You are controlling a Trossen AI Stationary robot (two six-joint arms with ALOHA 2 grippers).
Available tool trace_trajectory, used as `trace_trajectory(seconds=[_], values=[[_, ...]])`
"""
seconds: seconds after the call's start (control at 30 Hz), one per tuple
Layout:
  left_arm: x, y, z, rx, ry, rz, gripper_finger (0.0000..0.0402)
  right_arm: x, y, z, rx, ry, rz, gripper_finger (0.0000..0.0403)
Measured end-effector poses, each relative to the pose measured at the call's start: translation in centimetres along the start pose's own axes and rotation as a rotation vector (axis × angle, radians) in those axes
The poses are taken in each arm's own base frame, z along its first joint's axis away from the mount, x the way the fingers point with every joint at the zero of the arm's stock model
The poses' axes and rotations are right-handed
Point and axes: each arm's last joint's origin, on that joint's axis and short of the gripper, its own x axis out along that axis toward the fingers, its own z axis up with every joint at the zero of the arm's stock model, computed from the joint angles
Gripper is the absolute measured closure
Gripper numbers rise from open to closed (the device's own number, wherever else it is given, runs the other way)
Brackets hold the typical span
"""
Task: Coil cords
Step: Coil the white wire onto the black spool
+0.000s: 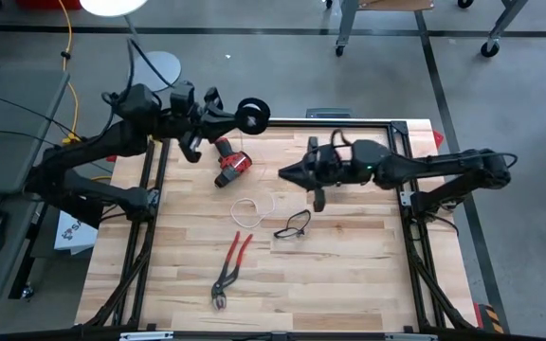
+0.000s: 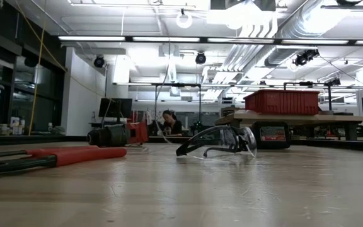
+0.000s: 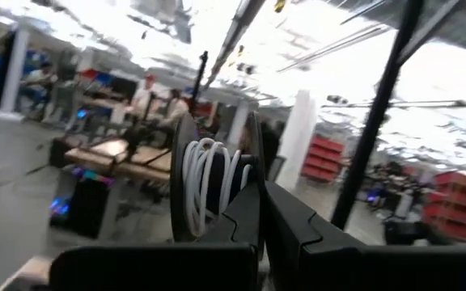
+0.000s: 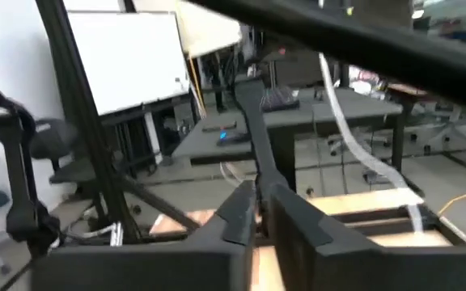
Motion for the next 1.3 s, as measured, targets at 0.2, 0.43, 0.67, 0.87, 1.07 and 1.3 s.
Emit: trace_trajectory(seconds=[0.2,0.43,0.67,0.87,1.07,1.3], values=[[1.2,-1.7,1.5,0.036,-0.021,-0.097,0.0401,3.7,1.5,0.3,-0.028,-0.003,-0.003,0.0279],[1.2,-3.0,2.8,0.034,-0.003,-0.257,0.0401,8.0,2.6,2.1,-0.328,0.122,-0.239,0.0199],[0.6,-3.7,3.5,0.016,0.005,-0.329,0.0401,11.2,3.7,3.7,-0.474,0.217,-0.343,0.0195],[0.0,-4.1,4.0,0.021,-0.002,-0.340,0.0401,12.0,4.2,4.5,-0.566,0.287,-0.406,0.0195],[-0.3,-4.3,4.3,0.027,-0.024,-0.333,0.0401,11.5,4.3,4.6,-0.571,0.330,-0.385,0.0198],[-0.2,-4.2,4.2,0.022,-0.029,-0.306,0.0401,11.5,4.3,4.5,-0.569,0.340,-0.383,0.0263]])
